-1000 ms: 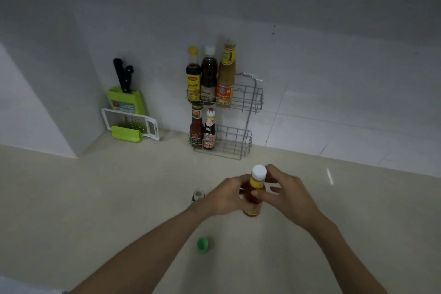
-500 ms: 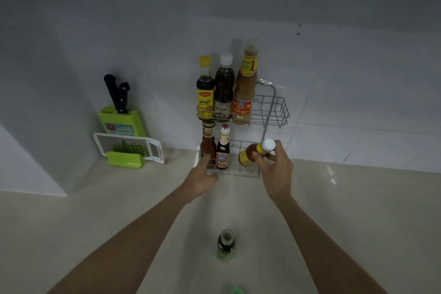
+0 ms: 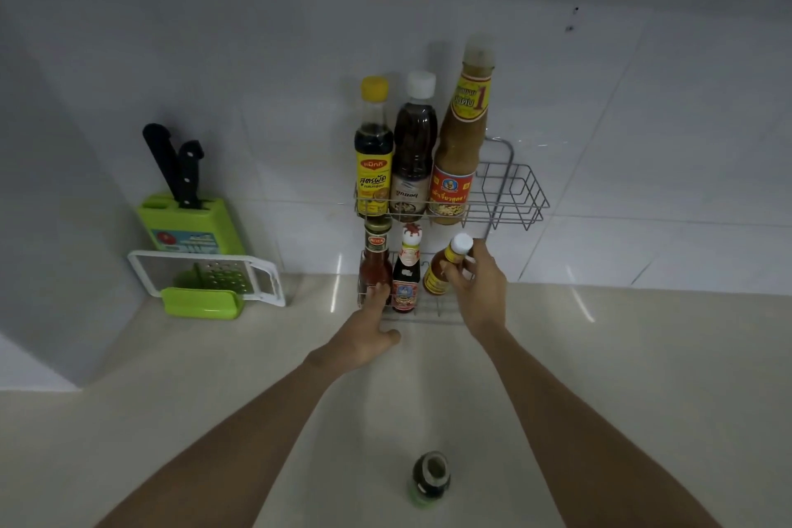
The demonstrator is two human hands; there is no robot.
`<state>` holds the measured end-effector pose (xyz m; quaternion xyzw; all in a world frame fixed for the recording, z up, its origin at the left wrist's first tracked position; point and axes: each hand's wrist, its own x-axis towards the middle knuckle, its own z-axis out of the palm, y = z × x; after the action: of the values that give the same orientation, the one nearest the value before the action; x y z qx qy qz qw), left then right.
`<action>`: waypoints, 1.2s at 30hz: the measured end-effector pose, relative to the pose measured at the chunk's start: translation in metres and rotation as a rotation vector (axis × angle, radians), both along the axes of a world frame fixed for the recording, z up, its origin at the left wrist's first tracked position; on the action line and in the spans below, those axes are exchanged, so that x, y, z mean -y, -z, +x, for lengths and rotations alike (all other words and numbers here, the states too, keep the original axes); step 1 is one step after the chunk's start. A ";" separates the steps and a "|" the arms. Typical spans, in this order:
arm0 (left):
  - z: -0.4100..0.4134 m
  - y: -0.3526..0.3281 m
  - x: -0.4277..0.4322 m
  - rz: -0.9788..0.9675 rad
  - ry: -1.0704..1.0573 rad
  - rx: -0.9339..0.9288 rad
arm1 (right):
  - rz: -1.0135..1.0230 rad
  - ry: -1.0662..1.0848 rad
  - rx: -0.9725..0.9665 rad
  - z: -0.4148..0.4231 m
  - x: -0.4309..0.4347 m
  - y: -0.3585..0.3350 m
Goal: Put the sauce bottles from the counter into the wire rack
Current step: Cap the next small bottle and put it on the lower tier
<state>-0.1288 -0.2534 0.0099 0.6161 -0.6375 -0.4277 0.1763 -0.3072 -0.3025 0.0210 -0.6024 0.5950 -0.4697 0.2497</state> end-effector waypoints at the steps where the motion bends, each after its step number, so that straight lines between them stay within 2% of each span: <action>1: 0.001 0.002 0.001 -0.006 0.014 0.016 | 0.017 0.012 -0.028 0.002 0.004 0.000; 9: 0.007 0.012 0.003 -0.037 0.120 0.097 | 0.056 -0.007 -0.210 0.008 0.027 0.009; 19: 0.006 0.016 0.004 -0.062 0.150 0.105 | 0.144 -0.061 -0.235 0.001 0.033 0.009; 26: 0.002 0.013 0.000 -0.059 0.153 0.071 | 0.236 -0.069 -0.186 0.004 0.024 0.008; 29: 0.004 0.011 -0.009 -0.072 0.143 0.069 | 0.232 -0.006 -0.149 0.006 0.008 0.005; 33: 0.007 0.013 -0.038 -0.068 0.110 0.008 | 0.167 -0.009 0.000 0.002 -0.042 0.002; 36: 0.008 0.020 -0.071 -0.036 0.076 -0.034 | 0.163 -0.021 -0.020 -0.008 -0.096 0.005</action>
<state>-0.1204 -0.1826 -0.0099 0.5809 -0.6649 -0.4329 0.1818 -0.3152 -0.2070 0.0164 -0.5910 0.6275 -0.4108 0.2969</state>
